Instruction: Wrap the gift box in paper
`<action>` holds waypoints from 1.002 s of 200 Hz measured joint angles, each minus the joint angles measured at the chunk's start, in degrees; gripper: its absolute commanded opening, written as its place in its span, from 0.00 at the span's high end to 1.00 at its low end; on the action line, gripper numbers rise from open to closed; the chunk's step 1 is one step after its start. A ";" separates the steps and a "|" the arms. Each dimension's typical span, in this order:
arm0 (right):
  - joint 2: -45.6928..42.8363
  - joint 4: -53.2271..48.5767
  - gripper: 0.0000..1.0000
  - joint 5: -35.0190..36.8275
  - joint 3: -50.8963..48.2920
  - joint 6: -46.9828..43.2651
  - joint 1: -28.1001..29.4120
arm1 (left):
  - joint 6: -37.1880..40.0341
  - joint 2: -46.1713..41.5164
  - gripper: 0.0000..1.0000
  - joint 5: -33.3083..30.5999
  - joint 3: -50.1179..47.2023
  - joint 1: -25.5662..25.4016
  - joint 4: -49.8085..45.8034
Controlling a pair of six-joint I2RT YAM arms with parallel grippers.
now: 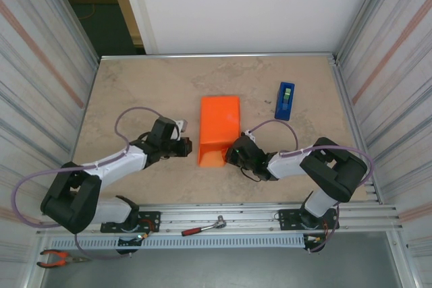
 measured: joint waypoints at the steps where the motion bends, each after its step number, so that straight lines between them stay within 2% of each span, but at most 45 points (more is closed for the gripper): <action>1: 0.00 -0.02 1.00 -0.02 0.02 -0.02 0.02 | -0.02 0.00 1.00 -0.02 -0.02 -0.09 0.02; 86: 0.55 -0.13 1.00 -0.13 0.61 0.02 1.01 | -2.91 1.86 1.00 -1.62 -3.76 -5.27 3.61; 129: 0.55 -0.35 1.00 0.59 0.70 0.04 1.33 | -2.89 4.50 1.00 -0.35 -3.69 -6.12 5.38; 180: 0.61 -0.59 1.00 1.05 0.85 0.22 1.86 | -2.89 3.67 1.00 0.50 -3.98 -6.84 10.23; 200: 0.66 -0.87 1.00 1.03 1.07 0.24 1.99 | -2.95 1.22 0.91 0.00 -4.42 -6.84 10.32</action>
